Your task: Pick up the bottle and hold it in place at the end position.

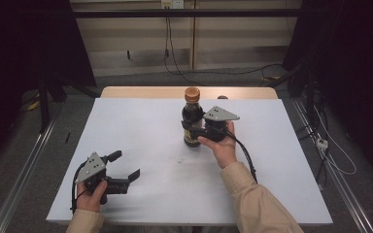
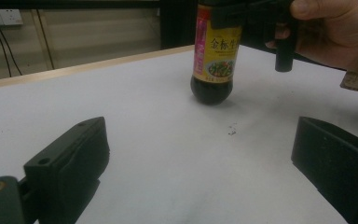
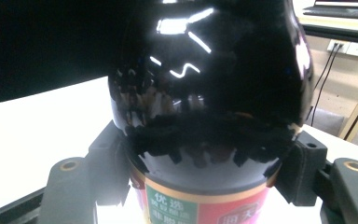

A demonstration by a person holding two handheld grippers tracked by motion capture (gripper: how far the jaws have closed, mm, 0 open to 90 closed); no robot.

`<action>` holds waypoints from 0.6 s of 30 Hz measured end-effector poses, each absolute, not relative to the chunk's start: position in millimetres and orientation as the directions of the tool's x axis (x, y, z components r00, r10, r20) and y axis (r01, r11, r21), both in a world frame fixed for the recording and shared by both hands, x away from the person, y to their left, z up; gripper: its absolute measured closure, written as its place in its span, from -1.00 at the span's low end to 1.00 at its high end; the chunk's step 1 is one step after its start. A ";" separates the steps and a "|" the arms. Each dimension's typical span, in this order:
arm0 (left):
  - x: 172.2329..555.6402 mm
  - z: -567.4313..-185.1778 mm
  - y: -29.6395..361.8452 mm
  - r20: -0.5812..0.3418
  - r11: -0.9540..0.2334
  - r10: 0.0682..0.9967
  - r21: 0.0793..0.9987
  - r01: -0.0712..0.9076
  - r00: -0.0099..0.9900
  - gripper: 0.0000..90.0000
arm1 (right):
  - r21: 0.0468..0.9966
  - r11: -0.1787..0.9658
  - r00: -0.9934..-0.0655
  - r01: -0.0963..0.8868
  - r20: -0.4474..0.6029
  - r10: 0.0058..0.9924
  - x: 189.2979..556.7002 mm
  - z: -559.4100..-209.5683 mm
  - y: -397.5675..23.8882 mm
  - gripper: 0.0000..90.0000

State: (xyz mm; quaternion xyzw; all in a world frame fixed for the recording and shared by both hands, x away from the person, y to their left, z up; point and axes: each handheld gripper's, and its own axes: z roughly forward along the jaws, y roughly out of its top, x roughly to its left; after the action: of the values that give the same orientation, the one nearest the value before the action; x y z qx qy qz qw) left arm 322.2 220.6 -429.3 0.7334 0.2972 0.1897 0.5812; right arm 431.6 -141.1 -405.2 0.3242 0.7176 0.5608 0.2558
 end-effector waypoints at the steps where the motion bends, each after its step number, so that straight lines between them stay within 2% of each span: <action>1: 322.0 -429.3 220.6 -0.067 -0.148 0.657 0.965 0.216 0.751 -0.91 | 0.970 0.159 -0.660 0.184 0.002 0.752 432.4 -406.1 -141.4 -0.31; 18: 321.6 -428.1 219.9 -0.055 -0.154 0.657 0.966 0.206 0.752 -0.91 | 0.972 0.151 -0.673 0.182 0.011 0.740 436.6 -412.3 -141.1 -0.32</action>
State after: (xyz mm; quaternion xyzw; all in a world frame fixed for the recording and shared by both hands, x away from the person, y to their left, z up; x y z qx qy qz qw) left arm 321.6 219.9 -428.1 0.7342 0.2939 0.1946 0.5803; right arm 436.6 -141.1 -412.3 0.3211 0.7177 0.5668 0.2462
